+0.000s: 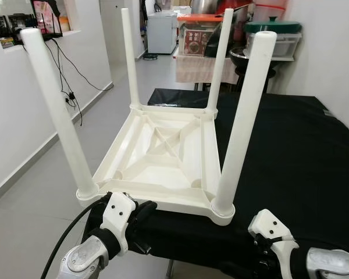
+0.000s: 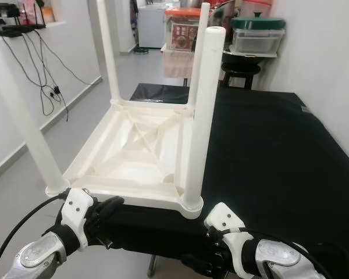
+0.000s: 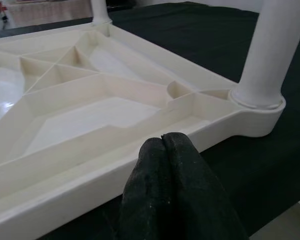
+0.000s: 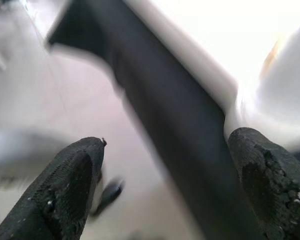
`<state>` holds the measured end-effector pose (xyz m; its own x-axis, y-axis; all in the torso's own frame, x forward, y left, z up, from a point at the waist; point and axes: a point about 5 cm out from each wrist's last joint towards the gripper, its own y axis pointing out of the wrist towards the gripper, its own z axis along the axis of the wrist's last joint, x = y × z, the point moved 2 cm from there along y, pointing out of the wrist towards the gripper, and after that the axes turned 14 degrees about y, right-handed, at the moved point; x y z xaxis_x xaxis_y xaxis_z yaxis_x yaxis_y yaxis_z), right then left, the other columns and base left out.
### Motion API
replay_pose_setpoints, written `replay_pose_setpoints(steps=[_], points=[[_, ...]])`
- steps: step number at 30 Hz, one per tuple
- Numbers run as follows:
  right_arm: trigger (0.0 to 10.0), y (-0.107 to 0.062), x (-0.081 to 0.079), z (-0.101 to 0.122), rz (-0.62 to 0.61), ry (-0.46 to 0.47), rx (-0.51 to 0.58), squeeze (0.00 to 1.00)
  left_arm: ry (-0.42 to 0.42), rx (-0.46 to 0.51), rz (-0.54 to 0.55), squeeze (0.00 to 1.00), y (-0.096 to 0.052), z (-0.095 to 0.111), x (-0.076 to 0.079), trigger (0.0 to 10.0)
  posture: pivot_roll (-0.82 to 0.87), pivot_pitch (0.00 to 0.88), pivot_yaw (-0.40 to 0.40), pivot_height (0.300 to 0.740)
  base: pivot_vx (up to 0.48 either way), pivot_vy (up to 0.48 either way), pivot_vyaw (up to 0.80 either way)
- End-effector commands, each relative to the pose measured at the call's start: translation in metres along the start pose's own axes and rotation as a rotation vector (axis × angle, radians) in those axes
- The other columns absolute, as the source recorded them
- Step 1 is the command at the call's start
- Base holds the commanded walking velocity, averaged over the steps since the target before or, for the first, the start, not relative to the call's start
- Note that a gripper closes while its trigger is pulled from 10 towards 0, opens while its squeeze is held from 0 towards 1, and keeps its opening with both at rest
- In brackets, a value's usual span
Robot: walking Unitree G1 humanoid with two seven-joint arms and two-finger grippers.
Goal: Building children table
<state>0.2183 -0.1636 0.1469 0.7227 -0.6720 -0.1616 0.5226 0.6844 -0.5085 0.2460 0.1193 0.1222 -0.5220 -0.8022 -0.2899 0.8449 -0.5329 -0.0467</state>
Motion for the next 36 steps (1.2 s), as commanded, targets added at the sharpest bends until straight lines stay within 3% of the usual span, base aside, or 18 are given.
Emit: replay_pose_setpoints(steps=[1, 3, 6, 10, 16, 27, 36], points=[[10.0, 0.015, -0.008, 0.015, 0.061, -0.019, 0.053, 0.00, -0.028, -0.043, 0.056, 0.00, -0.006, -0.006, -0.007, 10.0, -0.06, 0.000, -0.016, 0.740, 0.000, 0.000, 0.00], [10.0, 0.027, -0.014, 0.024, 0.115, -0.049, 0.067, 0.00, -0.048, -0.099, 0.119, 0.00, -0.015, -0.015, -0.014, 10.0, -0.06, 0.000, -0.017, 0.740, 0.000, 0.000, 0.00], [10.0, 0.032, -0.017, 0.026, 0.143, -0.071, 0.060, 0.00, -0.055, -0.146, 0.169, 0.00, -0.023, -0.023, -0.018, 10.0, -0.04, 0.000, -0.019, 0.740, 0.000, 0.000, 0.00], [10.0, 0.044, -0.009, 0.033, 0.124, -0.067, 0.077, 0.00, -0.106, -0.195, 0.243, 0.00, -0.035, -0.032, -0.019, 10.0, -0.02, 0.000, -0.033, 0.740, 0.000, 0.000, 0.00], [10.0, 0.046, -0.009, 0.030, 0.122, -0.050, 0.079, 0.00, -0.084, -0.184, 0.231, 0.00, -0.034, -0.027, -0.017, 10.0, -0.03, 0.000, -0.034, 0.740, 0.000, 0.000, 0.00], [10.0, 0.052, -0.008, 0.023, 0.071, -0.006, 0.084, 0.00, -0.043, -0.133, 0.103, 0.00, -0.022, -0.013, -0.006, 10.0, -0.05, 0.000, -0.016, 0.740, 0.000, 0.480, 0.00], [10.0, 0.060, 0.003, 0.024, -0.008, -0.019, 0.099, 0.00, -0.036, -0.119, 0.076, 0.00, -0.020, -0.011, -0.004, 10.0, -0.04, 0.000, -0.018, 0.740, 0.000, 0.366, 0.00]])
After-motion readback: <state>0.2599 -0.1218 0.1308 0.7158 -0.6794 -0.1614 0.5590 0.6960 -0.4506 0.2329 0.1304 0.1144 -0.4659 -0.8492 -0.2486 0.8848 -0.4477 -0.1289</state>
